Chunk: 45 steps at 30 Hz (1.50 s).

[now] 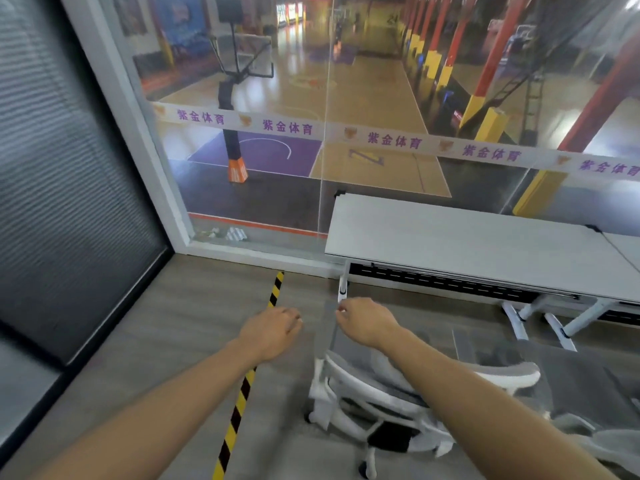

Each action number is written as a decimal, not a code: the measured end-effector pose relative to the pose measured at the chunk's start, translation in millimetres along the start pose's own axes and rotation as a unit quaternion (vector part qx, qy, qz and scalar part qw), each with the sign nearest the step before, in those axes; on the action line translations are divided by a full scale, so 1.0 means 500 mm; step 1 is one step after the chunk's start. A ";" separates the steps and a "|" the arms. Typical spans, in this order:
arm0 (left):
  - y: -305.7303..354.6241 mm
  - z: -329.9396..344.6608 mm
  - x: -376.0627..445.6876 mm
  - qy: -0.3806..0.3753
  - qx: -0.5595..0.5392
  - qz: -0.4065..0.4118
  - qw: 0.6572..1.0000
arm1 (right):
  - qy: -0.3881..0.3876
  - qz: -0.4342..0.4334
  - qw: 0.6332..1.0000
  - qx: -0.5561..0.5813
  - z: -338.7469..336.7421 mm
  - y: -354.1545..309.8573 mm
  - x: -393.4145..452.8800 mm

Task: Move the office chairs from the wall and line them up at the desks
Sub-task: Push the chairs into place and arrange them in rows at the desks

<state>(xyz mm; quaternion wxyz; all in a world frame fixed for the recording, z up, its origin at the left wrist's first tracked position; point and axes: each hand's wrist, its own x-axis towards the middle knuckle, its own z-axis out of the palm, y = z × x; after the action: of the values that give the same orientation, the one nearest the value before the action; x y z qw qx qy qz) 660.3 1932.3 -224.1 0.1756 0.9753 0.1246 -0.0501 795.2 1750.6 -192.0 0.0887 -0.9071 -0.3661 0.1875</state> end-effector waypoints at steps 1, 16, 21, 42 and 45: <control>-0.029 -0.010 -0.011 -0.004 0.004 -0.012 1.000 | -0.003 -0.005 1.000 -0.002 0.010 -0.029 0.013; -0.187 -0.062 -0.006 -0.019 0.028 -0.017 0.999 | -0.018 0.017 0.999 -0.034 0.082 -0.151 0.130; -0.208 -0.076 0.020 -0.029 0.018 0.023 0.999 | -0.003 0.042 0.998 -0.037 0.080 -0.162 0.125; -0.029 -0.021 -0.219 -0.139 0.089 0.502 0.849 | 0.149 0.514 0.834 0.136 0.329 -0.449 -0.524; 0.039 0.032 -0.359 -0.158 0.085 0.563 0.807 | 0.155 0.573 0.793 0.135 0.386 -0.519 -0.681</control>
<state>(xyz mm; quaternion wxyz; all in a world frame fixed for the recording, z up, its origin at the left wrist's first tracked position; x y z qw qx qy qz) 491.6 1868.6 -207.3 0.1064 0.8642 -0.4802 -0.1064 328.0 1703.4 -197.0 0.1421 -0.9466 0.2683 0.1087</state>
